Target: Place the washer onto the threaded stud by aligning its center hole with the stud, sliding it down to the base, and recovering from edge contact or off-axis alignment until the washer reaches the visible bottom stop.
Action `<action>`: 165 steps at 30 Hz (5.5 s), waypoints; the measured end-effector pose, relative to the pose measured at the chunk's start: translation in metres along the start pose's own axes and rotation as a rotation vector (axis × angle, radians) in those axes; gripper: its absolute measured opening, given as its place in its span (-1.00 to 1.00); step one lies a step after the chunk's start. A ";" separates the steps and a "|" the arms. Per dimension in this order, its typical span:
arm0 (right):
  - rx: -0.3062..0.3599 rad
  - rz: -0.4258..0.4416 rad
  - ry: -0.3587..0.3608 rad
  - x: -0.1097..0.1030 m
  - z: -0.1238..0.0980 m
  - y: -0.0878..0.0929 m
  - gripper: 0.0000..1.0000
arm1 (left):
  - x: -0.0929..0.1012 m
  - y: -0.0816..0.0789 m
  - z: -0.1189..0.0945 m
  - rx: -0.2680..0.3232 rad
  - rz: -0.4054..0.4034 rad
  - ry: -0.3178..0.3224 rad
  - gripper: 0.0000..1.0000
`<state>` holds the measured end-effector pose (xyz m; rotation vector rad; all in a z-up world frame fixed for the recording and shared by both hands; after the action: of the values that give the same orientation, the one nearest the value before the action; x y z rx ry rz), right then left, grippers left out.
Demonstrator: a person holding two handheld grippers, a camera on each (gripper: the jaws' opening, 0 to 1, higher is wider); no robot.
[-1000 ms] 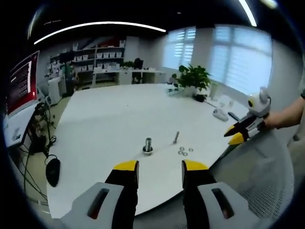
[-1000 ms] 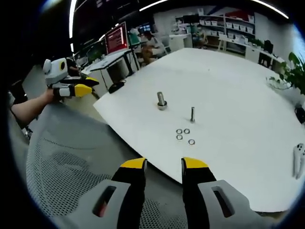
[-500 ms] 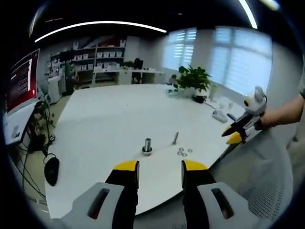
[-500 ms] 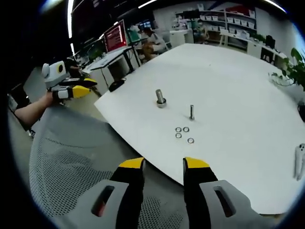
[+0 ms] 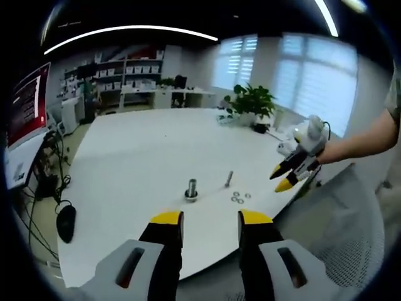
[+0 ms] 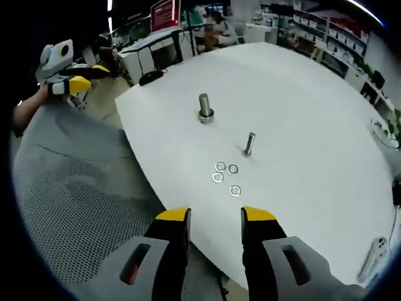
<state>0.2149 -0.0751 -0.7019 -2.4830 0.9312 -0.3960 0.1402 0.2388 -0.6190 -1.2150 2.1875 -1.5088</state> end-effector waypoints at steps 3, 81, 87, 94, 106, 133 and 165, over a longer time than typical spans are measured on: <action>-0.007 -0.141 -0.037 -0.002 0.016 0.000 -0.31 | 0.000 0.001 0.001 -0.008 -0.004 0.000 -0.35; -0.318 -0.546 -0.125 0.025 0.085 -0.013 -0.65 | 0.000 0.002 0.001 -0.001 -0.029 0.032 -0.38; -0.334 -0.600 -0.119 0.024 0.086 -0.014 -0.68 | -0.001 0.002 0.001 0.000 -0.027 0.025 -0.39; -0.392 -0.581 -0.077 0.022 0.090 -0.017 -0.72 | -0.001 0.001 0.001 0.002 -0.026 0.019 -0.39; -0.333 -0.501 -0.022 0.022 0.084 -0.012 -0.74 | -0.002 0.002 0.000 0.002 -0.027 0.013 -0.39; -0.140 -0.304 0.003 0.034 0.058 -0.062 -0.74 | -0.002 0.001 0.000 0.002 -0.023 0.007 -0.39; -0.126 -0.366 0.026 0.043 0.070 -0.094 -0.73 | -0.002 0.001 0.001 -0.002 -0.020 0.016 -0.40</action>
<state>0.3266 -0.0194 -0.7096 -2.7747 0.5210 -0.5005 0.1410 0.2398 -0.6209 -1.2327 2.1937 -1.5298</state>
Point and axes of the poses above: the point that each gripper's makers call its tool centre point, and the gripper's own axes: z roughly forward along the fingers, x roughly to its right, y roughly out of its underside, the point moved 8 cm from there along -z, roughly backward along the fingers, and after that the axes turned 10 degrees about y, right-handed, at the moved point
